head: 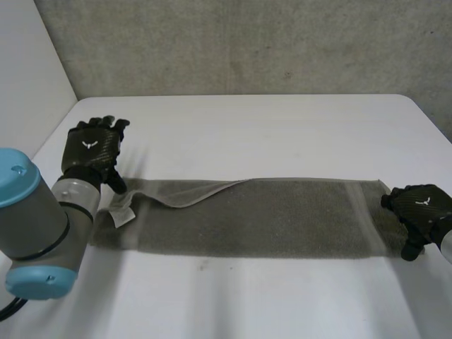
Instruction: Fold the towel.
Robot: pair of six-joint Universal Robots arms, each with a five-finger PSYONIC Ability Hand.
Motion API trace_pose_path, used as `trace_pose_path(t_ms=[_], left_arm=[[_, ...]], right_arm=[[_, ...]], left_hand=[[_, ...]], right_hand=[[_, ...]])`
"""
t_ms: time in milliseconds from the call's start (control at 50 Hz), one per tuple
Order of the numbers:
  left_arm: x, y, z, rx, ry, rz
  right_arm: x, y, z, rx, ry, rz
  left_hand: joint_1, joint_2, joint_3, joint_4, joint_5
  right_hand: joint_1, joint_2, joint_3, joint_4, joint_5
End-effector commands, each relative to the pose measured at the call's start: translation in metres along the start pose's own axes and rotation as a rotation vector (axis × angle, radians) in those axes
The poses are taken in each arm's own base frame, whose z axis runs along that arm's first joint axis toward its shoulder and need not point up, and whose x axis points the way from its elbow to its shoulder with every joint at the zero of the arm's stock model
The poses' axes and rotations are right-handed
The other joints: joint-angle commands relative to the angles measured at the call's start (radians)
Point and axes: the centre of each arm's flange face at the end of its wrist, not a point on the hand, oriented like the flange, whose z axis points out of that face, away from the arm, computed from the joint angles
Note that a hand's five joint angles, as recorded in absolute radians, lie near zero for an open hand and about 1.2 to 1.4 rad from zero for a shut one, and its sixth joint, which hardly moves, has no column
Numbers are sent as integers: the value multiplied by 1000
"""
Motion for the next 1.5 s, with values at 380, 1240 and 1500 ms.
trace_pose_path(t_ms=[380, 1240, 1500], left_arm=[[-5, 18, 71, 38, 58, 10], [22, 41, 76, -7, 120, 234], [17, 32, 71, -11, 49, 231]], right_arm=[[-7, 10, 9, 6, -11, -14], [-12, 15, 6, -6, -21, -8], [-9, 15, 12, 34, 14, -30]], left_hand=[[1, 9, 5, 6, -29], [31, 39, 35, 36, 1], [26, 33, 30, 30, -5]], right_hand=[[340, 302, 286, 287, 290], [372, 334, 318, 319, 322], [618, 580, 565, 566, 569]])
